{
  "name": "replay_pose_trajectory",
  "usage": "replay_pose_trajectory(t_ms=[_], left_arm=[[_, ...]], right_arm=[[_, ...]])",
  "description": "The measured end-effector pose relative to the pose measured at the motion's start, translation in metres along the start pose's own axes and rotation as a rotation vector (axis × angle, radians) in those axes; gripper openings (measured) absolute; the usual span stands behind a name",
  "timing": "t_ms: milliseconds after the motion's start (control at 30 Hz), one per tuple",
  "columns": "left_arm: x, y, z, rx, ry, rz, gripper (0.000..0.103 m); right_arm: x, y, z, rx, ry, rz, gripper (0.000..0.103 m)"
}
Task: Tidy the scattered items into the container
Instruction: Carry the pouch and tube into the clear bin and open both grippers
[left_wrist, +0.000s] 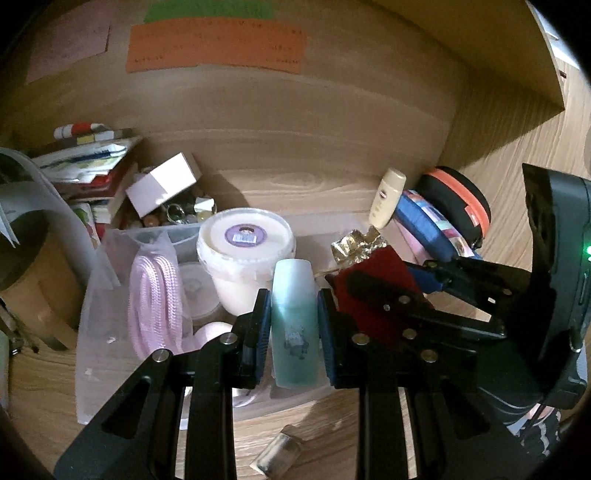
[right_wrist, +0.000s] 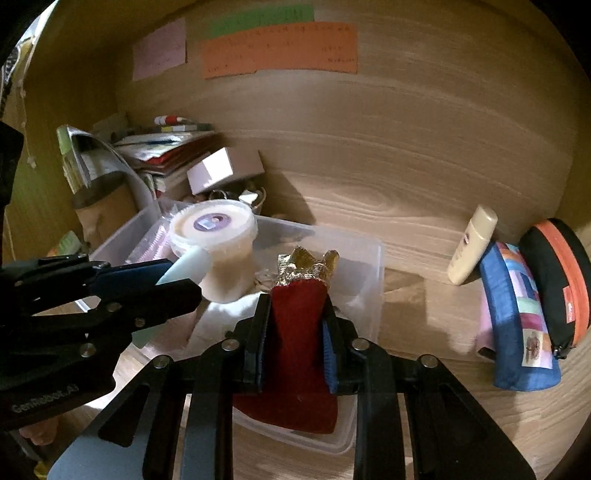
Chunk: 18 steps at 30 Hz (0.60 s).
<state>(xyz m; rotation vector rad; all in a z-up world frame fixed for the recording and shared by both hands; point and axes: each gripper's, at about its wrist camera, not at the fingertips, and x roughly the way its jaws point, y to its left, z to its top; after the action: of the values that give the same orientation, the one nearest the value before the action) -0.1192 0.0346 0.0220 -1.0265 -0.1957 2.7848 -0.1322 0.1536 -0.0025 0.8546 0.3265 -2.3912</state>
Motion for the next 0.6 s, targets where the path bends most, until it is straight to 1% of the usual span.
replay_pose_trajectory(t_ms=[133, 367, 467, 567, 600], left_arm=[[0.005, 0.0, -0.002, -0.013, 0.021, -0.023, 0.024], [0.008, -0.004, -0.003, -0.017, 0.032, -0.032, 0.024], [0.005, -0.002, -0.003, -0.028, 0.028, -0.031, 0.024], [-0.002, 0.0, -0.003, -0.039, 0.016, -0.035, 0.025], [-0.004, 0.0, -0.002, -0.041, 0.012, -0.038, 0.026]], right_arm=[[0.002, -0.002, -0.001, -0.004, 0.008, -0.009, 0.024], [0.003, 0.003, -0.002, -0.037, 0.006, -0.032, 0.025], [0.002, 0.004, -0.002, -0.051, -0.002, -0.047, 0.033], [-0.002, 0.005, -0.001, -0.056, -0.016, -0.051, 0.044], [-0.003, 0.006, -0.001, -0.058, -0.024, -0.054, 0.05]])
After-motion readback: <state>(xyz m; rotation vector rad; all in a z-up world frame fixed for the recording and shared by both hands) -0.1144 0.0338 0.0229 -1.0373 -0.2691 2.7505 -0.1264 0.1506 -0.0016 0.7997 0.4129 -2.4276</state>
